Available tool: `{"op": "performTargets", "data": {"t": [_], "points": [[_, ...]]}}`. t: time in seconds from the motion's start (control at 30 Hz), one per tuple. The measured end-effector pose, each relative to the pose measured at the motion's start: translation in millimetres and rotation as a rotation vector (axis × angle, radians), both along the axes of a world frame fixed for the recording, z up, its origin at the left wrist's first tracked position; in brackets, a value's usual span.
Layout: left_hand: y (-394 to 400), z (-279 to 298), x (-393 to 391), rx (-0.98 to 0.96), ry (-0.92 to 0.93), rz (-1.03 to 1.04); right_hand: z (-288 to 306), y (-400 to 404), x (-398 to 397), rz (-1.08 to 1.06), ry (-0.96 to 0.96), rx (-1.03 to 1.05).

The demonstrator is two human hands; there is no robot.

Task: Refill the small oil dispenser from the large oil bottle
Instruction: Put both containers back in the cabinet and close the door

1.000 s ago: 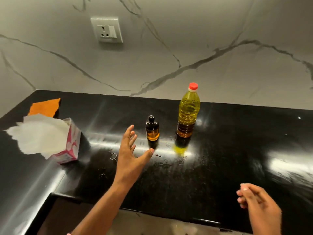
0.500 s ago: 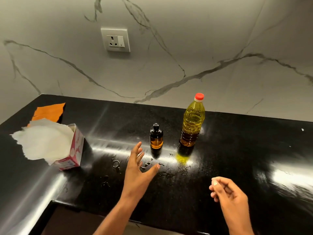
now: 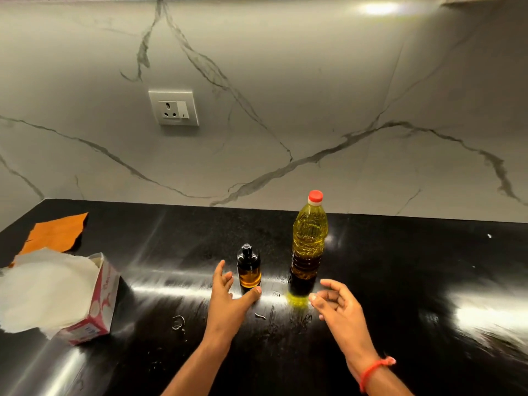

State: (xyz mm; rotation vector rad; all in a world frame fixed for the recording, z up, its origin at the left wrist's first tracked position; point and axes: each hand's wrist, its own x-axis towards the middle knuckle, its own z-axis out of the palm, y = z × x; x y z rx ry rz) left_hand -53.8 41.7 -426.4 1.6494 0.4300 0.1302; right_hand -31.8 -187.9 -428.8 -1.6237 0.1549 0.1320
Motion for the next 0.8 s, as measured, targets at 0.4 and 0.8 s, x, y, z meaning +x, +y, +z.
{"op": "performTargets", "data": {"t": [0.4,0.8], "points": [[9,-26,57,0.070,0.099,0.012,-33,25,88,-0.072,0.019,-0.284],[8,-53,80,0.164,0.079,0.094,-55,40,121,-0.119,-0.068,-0.239]]}}
